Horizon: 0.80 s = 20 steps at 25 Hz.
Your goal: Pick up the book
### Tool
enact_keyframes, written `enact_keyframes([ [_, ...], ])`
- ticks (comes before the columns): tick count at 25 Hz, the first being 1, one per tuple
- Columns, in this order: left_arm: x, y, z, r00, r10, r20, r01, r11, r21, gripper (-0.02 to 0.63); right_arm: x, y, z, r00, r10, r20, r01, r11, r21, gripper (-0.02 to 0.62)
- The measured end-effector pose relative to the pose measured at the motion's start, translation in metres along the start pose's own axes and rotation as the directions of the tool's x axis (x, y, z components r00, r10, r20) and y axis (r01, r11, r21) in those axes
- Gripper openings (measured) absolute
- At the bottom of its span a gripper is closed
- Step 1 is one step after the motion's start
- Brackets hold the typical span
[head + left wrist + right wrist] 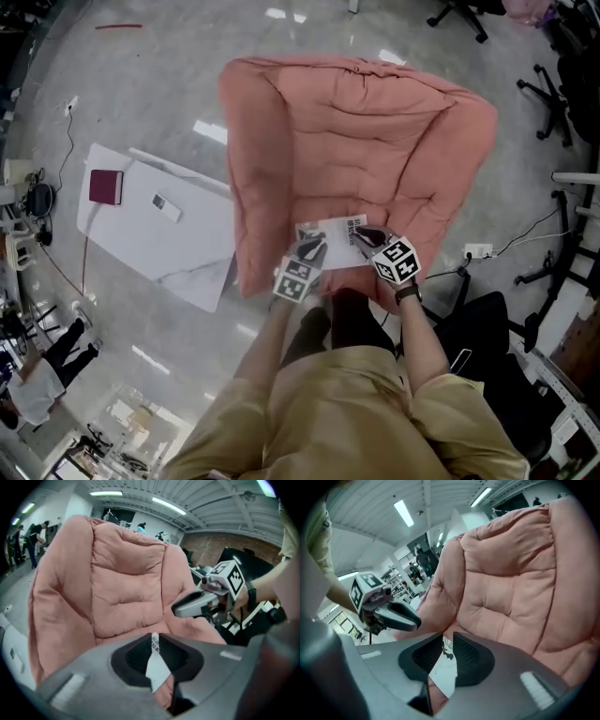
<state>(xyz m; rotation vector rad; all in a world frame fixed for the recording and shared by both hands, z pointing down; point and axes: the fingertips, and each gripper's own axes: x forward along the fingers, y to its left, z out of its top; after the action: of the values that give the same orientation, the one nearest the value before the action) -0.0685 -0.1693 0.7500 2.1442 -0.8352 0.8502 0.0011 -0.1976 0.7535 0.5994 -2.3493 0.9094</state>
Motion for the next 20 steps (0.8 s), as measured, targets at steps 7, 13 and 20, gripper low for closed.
enact_keyframes([
  [7, 0.067, 0.046, -0.035, 0.991, -0.02, -0.131, 0.022, 1.0, 0.016, 0.134, 0.074, -0.036, -0.05, 0.971, 0.06, -0.233, -0.112, 0.97, -0.215, 0.187],
  [13, 0.113, 0.07, -0.08, 0.958, -0.035, -0.284, 0.068, 0.992, 0.106, 0.189, 0.119, -0.053, -0.095, 0.914, 0.077, -0.399, -0.233, 0.903, -0.36, 0.252],
  [20, 0.15, 0.093, -0.122, 0.904, 0.001, -0.428, 0.131, 0.951, 0.279, 0.285, 0.158, -0.08, -0.136, 0.85, 0.027, -0.526, -0.308, 0.837, -0.453, 0.268],
])
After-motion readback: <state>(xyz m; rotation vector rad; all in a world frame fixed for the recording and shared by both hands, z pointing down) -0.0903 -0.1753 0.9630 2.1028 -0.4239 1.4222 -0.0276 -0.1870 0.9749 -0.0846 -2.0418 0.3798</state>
